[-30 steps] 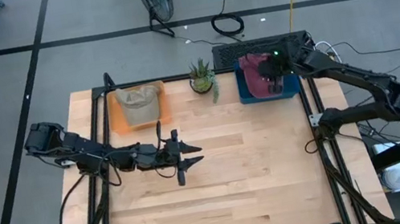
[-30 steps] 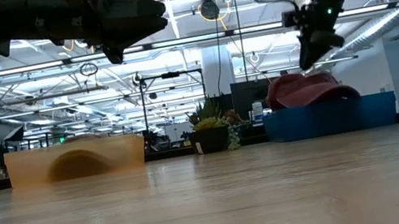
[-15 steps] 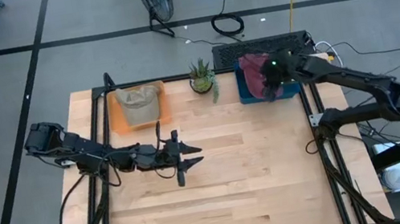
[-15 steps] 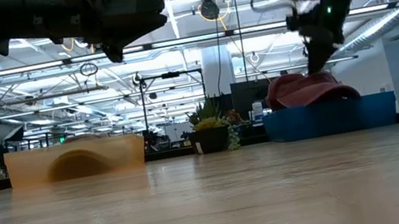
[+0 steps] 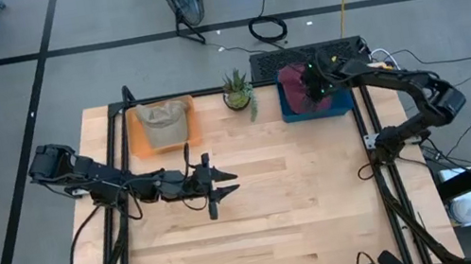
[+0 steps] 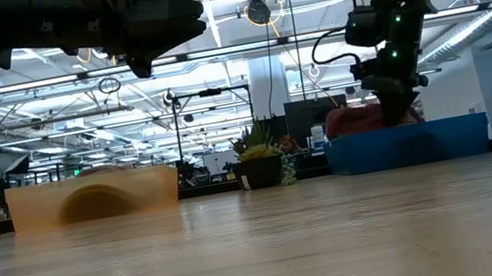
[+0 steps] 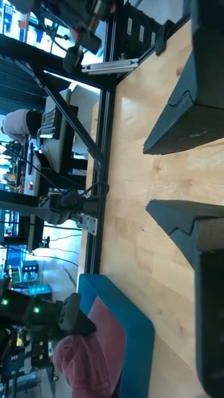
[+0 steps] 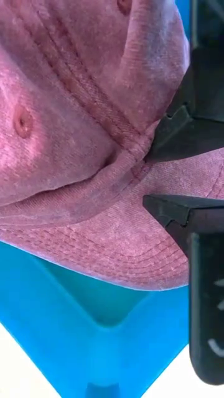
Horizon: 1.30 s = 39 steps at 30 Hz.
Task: Pick & Place hat
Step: Put the red cap into the blue bin, then adjust the orange bin
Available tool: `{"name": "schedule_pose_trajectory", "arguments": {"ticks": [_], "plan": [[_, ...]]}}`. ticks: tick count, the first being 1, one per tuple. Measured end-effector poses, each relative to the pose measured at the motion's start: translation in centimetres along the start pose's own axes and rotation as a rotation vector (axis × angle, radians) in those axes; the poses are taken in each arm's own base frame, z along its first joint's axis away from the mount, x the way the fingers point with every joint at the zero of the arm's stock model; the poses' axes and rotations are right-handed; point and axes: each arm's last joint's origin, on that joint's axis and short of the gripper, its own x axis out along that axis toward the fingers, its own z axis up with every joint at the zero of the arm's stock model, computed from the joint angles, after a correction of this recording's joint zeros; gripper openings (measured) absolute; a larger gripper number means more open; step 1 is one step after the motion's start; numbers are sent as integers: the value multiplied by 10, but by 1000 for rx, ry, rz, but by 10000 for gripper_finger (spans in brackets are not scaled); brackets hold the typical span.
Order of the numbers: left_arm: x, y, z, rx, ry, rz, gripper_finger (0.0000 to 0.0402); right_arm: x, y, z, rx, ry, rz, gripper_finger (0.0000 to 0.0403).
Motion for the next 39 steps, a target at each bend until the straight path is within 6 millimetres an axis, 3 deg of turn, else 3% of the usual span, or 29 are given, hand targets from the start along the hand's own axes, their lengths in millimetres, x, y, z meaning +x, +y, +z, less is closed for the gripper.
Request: {"name": "schedule_pose_trajectory", "arguments": {"ticks": [13,18,23,31,39], "plan": [[0,0,0,2,2,0,131,24,3,-24,-1,86,17,84],[0,0,0,2,3,0,131,22,3,-26,-6,67,15,84],[0,0,-2,8,22,2,131,-5,0,-20,-4,-81,-7,90],[0,0,-6,11,56,3,131,-58,-1,-28,43,-271,-19,99],[0,-1,-5,0,44,0,131,-87,15,-37,19,-377,43,96]]}}
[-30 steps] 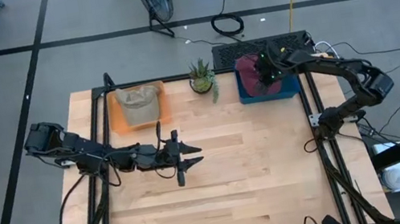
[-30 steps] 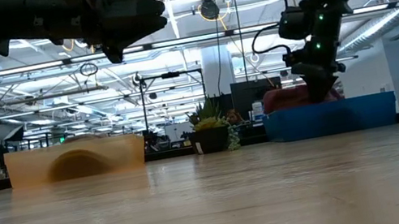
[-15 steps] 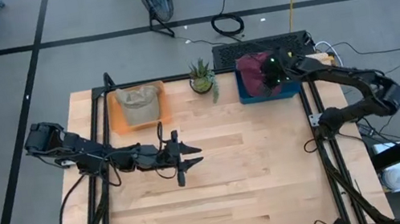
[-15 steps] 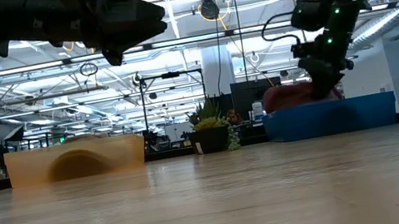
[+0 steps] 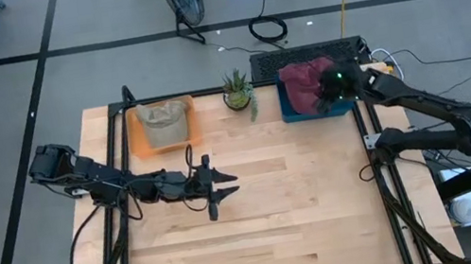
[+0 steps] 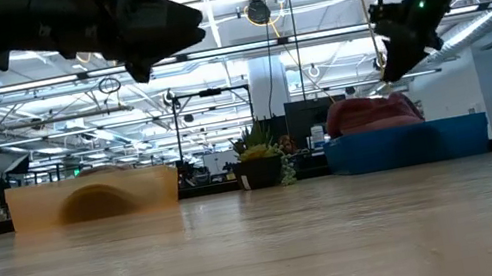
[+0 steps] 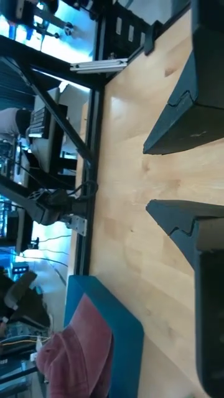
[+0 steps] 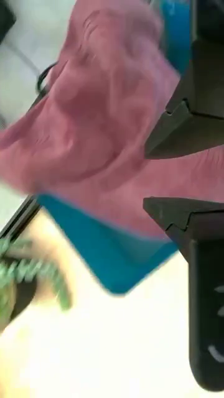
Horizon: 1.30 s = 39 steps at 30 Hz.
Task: Pick & Place hat
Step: Adjust the orange bin
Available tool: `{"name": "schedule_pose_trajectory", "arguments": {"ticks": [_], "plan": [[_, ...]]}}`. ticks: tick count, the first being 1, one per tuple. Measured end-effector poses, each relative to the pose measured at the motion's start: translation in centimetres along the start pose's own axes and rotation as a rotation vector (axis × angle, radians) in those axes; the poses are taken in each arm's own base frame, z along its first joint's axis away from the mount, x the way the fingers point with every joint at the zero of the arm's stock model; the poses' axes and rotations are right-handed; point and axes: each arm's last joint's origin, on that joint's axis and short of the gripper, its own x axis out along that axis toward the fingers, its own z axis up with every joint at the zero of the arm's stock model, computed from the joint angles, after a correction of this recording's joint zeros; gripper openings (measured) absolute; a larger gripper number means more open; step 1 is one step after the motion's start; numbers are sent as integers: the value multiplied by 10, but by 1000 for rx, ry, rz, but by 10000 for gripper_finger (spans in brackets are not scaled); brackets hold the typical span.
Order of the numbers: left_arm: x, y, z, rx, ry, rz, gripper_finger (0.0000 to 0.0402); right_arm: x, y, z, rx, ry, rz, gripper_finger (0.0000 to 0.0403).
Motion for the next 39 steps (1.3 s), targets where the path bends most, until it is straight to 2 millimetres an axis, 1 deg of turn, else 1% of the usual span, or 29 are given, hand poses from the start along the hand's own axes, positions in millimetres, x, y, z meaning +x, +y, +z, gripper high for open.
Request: {"name": "schedule_pose_trajectory", "arguments": {"ticks": [3,6,9,11,14,17,20,24,27,29,32,34,37,39], "plan": [[0,1,3,-2,-32,0,131,-9,10,1,-5,-42,93,95],[0,4,13,-39,-122,3,131,-18,20,3,-22,-88,234,96],[1,12,23,-107,-220,15,131,-27,31,1,-39,-102,378,95],[1,19,31,-122,-246,13,131,-33,37,1,-75,-121,442,93],[1,35,45,-154,-212,9,131,-41,44,0,-132,-164,490,88],[-2,54,51,-204,-97,56,131,-45,52,-3,-151,-271,538,80],[-4,67,67,-192,-97,86,131,-45,57,-10,-152,-370,583,70],[-12,75,82,-106,-133,107,131,-42,61,-28,-158,-439,627,54],[-14,75,80,-69,-126,126,131,-34,63,-47,-182,-469,643,39],[-14,72,72,-109,-88,137,131,-26,64,-62,-188,-490,656,26],[-16,62,59,-139,-54,162,131,-12,64,-82,-183,-550,651,5],[-18,57,50,-141,-36,209,131,-9,62,-88,-166,-593,645,3],[-23,54,40,-197,-5,285,131,-9,62,-91,-141,-597,664,4],[-25,55,30,-248,74,363,131,-11,62,-93,-145,-591,686,2]]}}
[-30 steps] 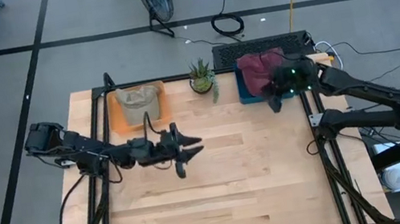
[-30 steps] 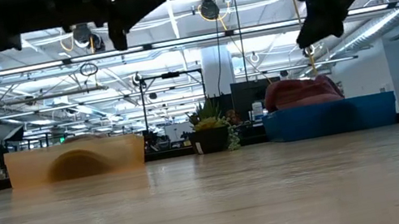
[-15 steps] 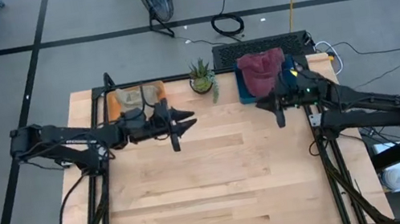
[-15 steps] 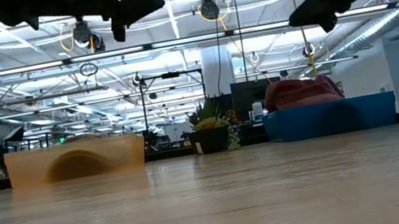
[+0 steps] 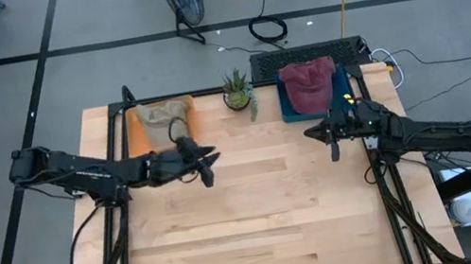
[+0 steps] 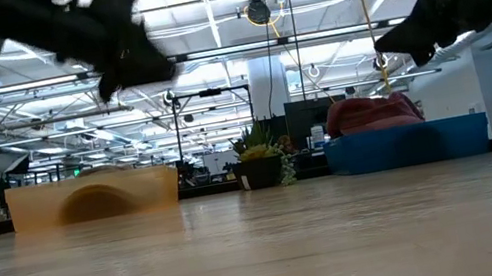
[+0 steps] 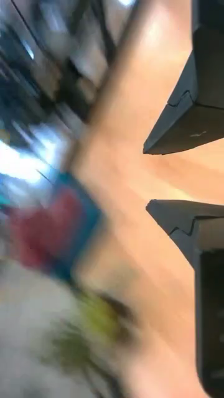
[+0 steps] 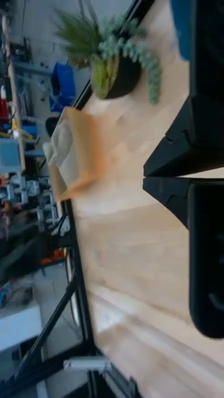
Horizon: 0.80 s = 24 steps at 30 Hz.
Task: Pick & Place hat
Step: Adjust the orange bin
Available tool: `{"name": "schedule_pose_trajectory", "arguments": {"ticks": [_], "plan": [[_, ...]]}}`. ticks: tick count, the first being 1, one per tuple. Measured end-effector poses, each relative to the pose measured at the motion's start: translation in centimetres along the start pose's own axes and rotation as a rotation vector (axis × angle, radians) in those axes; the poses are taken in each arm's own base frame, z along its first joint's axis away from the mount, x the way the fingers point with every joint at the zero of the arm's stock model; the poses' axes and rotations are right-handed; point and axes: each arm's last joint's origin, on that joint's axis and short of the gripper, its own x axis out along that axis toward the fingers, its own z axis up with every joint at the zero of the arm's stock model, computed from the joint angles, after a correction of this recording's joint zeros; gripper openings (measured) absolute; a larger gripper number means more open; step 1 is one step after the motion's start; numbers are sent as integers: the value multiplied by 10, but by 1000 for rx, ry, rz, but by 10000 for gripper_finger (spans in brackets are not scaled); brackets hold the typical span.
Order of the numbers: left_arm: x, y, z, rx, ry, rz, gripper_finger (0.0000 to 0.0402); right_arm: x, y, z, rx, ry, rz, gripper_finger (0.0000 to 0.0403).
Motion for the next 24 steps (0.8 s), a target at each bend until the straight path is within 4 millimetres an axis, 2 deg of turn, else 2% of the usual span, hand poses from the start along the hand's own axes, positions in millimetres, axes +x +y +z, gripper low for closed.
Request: {"name": "schedule_pose_trajectory", "arguments": {"ticks": [4,7,13,17,20,24], "plan": [[-7,27,-24,-108,210,321,131,-2,1,2,5,-21,14,1],[-13,44,-38,-210,351,464,131,-2,1,2,18,-25,13,1],[-21,62,-45,-292,427,629,131,-2,1,2,22,-22,13,1],[-28,79,-52,-332,513,798,131,-2,1,2,24,-15,13,0],[-30,91,-60,-340,561,910,131,-2,1,1,24,-13,14,0],[-26,109,-70,-293,542,1016,131,-2,1,1,24,-12,14,0]]}}
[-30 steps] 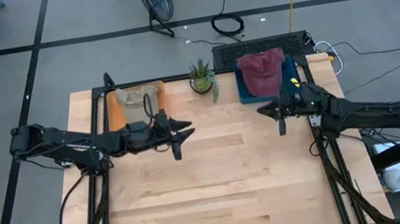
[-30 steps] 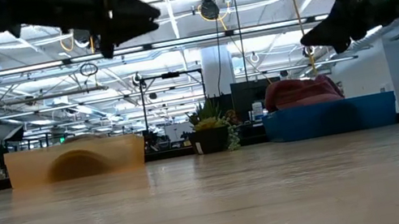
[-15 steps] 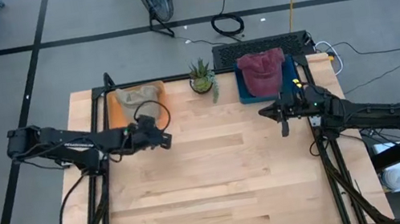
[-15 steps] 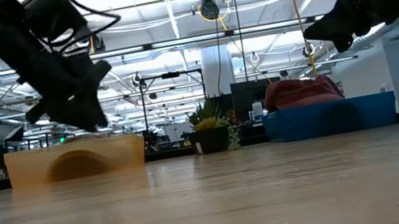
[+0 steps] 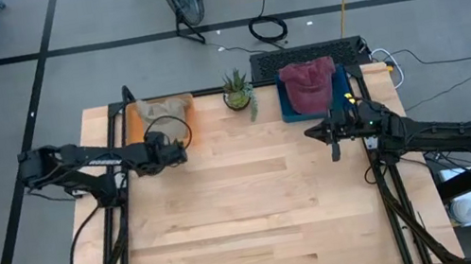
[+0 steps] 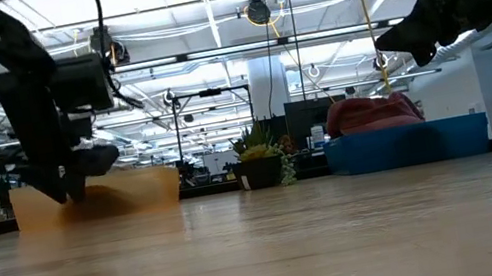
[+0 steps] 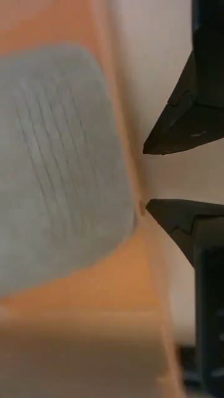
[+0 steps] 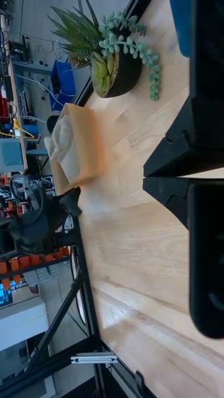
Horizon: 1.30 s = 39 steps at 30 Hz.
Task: Pick & Place hat
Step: Adjust the orange bin, then return to Home Position
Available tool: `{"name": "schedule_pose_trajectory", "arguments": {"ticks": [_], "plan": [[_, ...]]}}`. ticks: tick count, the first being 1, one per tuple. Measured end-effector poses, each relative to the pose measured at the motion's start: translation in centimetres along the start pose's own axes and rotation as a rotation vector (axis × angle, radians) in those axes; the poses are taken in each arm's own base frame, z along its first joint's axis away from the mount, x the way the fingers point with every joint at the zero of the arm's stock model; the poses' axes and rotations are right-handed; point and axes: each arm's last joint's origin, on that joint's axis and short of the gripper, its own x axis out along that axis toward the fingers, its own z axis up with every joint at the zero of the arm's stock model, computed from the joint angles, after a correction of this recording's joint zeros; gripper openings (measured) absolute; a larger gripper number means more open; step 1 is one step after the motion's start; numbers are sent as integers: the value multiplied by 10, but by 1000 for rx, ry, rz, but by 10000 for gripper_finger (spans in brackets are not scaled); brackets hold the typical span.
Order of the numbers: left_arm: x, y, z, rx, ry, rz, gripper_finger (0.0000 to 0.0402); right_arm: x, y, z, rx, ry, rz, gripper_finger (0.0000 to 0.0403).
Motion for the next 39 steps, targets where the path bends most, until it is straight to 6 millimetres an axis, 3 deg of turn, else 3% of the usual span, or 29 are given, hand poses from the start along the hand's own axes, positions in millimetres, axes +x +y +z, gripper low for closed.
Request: {"name": "schedule_pose_trajectory", "arguments": {"ticks": [13,21,27,32,39], "plan": [[29,9,4,7,-76,175,131,0,0,-1,3,12,-1,0],[31,3,10,9,-154,139,131,0,0,-1,2,14,-1,0],[32,6,10,20,-111,142,131,0,0,-1,3,16,0,0],[27,6,5,95,-4,91,131,0,0,-2,2,22,-1,0],[-4,8,2,127,86,-88,131,0,0,-2,5,21,0,0]]}}
